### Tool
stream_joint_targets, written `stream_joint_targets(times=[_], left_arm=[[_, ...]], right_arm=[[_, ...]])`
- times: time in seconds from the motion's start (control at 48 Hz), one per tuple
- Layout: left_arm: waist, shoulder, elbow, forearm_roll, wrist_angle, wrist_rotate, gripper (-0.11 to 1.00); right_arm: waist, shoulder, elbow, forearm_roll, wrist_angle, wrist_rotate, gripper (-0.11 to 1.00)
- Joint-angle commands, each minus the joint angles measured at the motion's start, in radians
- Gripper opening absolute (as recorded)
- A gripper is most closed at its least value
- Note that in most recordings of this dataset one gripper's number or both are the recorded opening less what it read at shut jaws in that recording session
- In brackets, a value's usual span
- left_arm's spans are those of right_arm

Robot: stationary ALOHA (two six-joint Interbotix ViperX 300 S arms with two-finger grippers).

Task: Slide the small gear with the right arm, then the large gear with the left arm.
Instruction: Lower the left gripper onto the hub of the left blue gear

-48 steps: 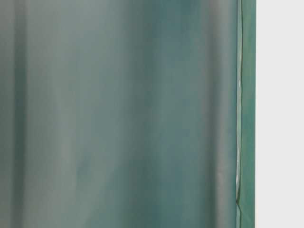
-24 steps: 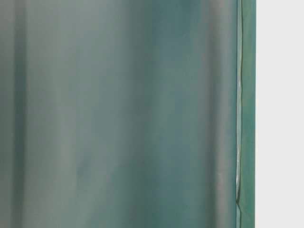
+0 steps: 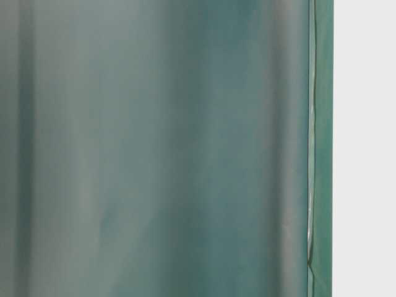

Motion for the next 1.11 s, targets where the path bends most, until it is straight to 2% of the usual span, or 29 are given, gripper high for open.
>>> stream_joint_targets(times=[0.0,0.229,0.438,1.084], left_arm=[[0.018,0.035,-0.018,-0.002,0.012,-0.002,0.0],[0.025,0.144,-0.023,-0.002,0.005,-0.002,0.0],[0.025,0.23,-0.029,-0.002,-0.064,0.0,0.0],[0.054,0.262,-0.025,0.002,-0.077,0.008,0.0]], right_arm=[[0.003,0.008,-0.012,-0.003,-0.009,0.0,0.5],[0.003,0.008,-0.008,-0.003,-0.009,0.0,0.5],[0.003,0.009,0.002,-0.003,-0.009,0.002,0.5],[0.005,0.009,0.02,-0.002,-0.048,0.002,0.5]])
